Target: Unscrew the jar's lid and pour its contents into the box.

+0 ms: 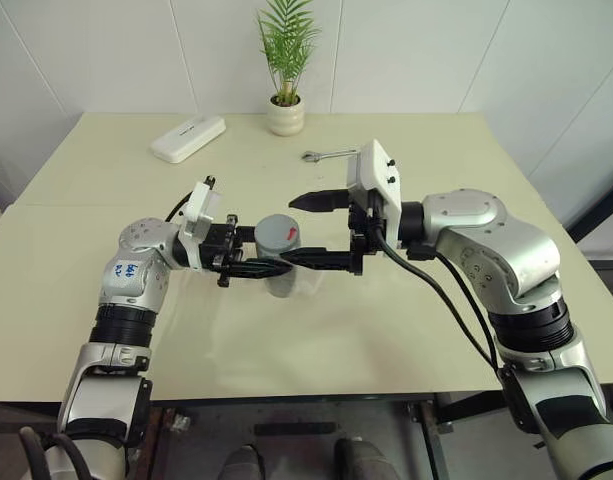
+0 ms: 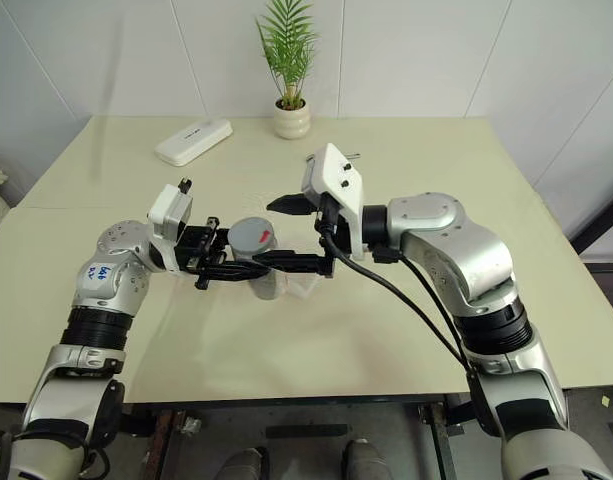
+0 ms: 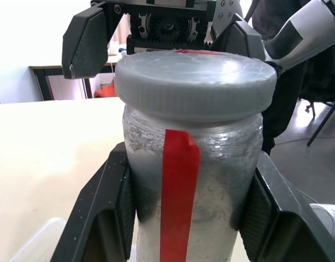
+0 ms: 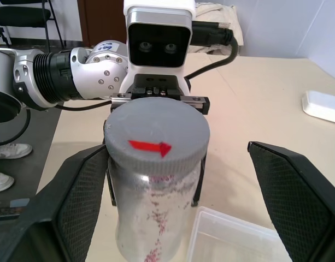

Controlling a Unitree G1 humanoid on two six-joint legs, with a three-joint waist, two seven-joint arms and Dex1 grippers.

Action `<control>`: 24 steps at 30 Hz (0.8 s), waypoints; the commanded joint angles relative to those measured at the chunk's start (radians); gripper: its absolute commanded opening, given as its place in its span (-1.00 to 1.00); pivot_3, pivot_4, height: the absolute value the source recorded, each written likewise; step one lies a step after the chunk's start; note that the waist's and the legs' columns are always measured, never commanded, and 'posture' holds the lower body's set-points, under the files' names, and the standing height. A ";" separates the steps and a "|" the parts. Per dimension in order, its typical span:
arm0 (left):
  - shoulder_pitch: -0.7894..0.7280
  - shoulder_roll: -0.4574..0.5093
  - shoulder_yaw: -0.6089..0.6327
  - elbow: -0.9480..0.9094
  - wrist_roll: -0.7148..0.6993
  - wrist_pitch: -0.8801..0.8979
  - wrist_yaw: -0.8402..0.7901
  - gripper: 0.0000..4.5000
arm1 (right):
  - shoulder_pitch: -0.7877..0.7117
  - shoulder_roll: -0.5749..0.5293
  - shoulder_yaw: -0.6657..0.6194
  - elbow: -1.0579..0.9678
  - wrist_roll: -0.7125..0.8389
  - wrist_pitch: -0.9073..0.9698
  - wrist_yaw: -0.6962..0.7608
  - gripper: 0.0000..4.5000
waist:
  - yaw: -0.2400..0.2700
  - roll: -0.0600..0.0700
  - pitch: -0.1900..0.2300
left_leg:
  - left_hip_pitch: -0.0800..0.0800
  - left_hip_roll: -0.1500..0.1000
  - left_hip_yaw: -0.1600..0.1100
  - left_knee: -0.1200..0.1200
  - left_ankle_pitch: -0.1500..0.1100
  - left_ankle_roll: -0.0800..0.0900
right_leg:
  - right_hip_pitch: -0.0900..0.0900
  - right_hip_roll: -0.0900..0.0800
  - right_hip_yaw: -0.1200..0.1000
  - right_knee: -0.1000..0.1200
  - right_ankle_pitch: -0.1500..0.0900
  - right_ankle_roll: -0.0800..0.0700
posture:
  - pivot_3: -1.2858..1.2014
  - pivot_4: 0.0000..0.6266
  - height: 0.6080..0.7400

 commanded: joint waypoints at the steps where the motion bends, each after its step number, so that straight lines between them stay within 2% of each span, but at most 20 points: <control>1: 0.017 0.005 -0.007 -0.050 -0.024 -0.009 -0.072 -0.11 | 0.013 -0.034 -0.086 -0.044 0.009 0.022 -0.053 0.88 | 0.001 0.000 0.000 | 0.000 0.000 0.000 0.000 0.000 0.000 | 0.000 0.000 0.000 0.000 0.000 0.000 | 0.03 -0.52 1.00; 14: 0.001 0.003 -0.012 -0.020 -0.019 -0.016 -0.070 -0.11 | 0.048 -0.089 -0.126 -0.129 0.065 0.095 -0.080 0.88 | 0.001 0.000 0.000 | 0.000 0.000 0.000 0.000 0.000 0.000 | 0.000 0.000 0.000 -0.001 0.000 0.000 | 0.03 -0.52 1.00; 24: -0.028 -0.012 -0.025 0.018 -0.017 -0.021 -0.079 -0.11 | 0.007 -0.045 -0.149 -0.129 0.123 0.125 -0.122 0.88 | 0.000 0.000 0.000 | 0.000 0.000 0.000 0.000 0.000 0.000 | 0.000 0.000 0.000 -0.001 0.000 0.000 | 0.03 -0.52 1.00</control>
